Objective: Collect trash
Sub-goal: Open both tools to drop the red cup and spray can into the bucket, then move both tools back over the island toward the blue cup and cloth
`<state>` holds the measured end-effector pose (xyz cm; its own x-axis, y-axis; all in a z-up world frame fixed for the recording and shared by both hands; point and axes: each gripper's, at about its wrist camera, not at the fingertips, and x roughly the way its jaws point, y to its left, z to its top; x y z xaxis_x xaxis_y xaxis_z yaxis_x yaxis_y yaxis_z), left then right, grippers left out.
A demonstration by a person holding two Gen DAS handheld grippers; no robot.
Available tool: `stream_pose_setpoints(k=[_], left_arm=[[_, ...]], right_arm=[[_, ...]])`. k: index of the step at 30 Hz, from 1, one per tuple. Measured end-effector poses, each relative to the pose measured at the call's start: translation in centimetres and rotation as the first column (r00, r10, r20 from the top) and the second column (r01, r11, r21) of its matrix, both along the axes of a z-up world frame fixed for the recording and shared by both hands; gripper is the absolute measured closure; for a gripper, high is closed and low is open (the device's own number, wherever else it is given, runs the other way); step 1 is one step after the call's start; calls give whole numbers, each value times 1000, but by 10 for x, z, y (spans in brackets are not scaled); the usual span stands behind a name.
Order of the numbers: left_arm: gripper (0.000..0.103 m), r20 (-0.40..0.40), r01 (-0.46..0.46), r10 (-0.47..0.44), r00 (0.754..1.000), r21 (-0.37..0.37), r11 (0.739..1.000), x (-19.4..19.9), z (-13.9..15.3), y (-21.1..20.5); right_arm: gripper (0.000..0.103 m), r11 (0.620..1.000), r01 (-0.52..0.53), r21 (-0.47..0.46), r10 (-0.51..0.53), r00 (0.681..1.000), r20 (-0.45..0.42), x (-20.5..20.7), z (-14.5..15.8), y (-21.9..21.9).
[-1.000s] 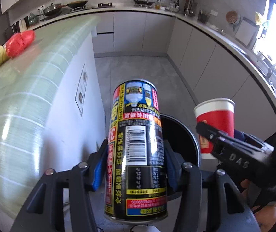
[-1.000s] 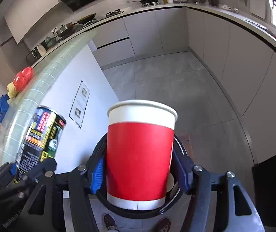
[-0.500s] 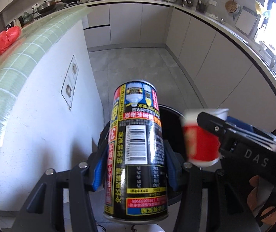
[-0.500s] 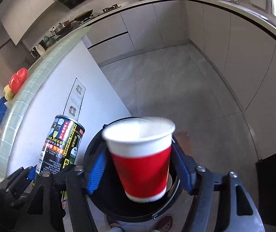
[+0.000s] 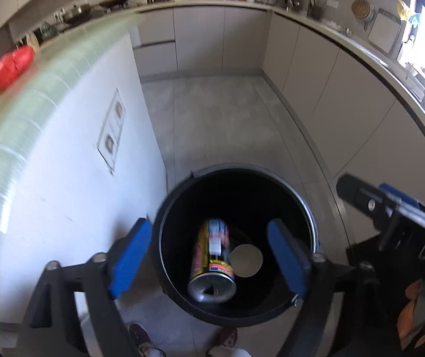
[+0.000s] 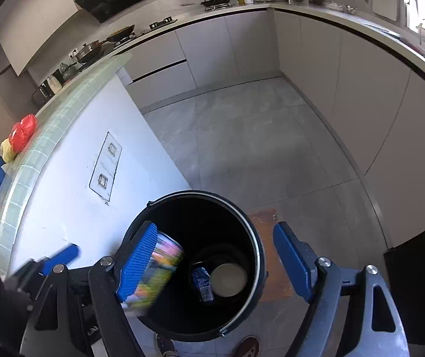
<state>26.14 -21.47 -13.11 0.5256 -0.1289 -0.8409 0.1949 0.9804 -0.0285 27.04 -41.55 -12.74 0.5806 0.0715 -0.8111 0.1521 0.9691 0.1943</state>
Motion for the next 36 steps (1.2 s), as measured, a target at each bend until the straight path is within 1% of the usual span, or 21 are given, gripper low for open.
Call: stream_pose_setpoints(k=[4,7,10,13,15,17,19,23,27,32,36], left_arm=[[16,15,1,-1,1000,1,1000,1,15,4],[16,31,2,-2,1000,7,1000,-1,34,11],[16,58,7,-8,998,21,1000,-7,55,20],[16,96,-5,4,995,14,1000,-12,77,37],[16,115,-20,19,993,6,1000,-13,92,54],[16,134,-44,43,990,7,999,-13,103,71],[16,157,-75,73,985,8,997,-14,113,93],[16,202,-137,133,970,2,991,-15,131,145],[16,213,-171,171,962,-16,985,-12,135,194],[16,222,-210,209,952,-20,978,-11,141,261],[16,224,-250,248,943,-19,968,-6,141,316]], right_arm=[[21,1000,9,-11,-8,1000,16,-4,12,2],[21,1000,15,-20,-14,1000,21,-9,23,6],[21,1000,24,-20,-23,999,35,-15,41,14],[21,999,29,-28,-27,997,70,-22,64,24],[21,999,37,-16,-35,995,91,-27,79,31],[21,998,57,-9,-56,992,110,-32,92,40],[21,998,64,-24,-61,991,120,-34,104,56],[21,996,45,-72,-36,993,116,-31,118,102],[21,996,-2,-84,14,990,138,-28,129,154],[21,994,-56,-96,72,982,175,-21,145,236],[21,991,-96,-94,113,976,187,-14,146,298]])
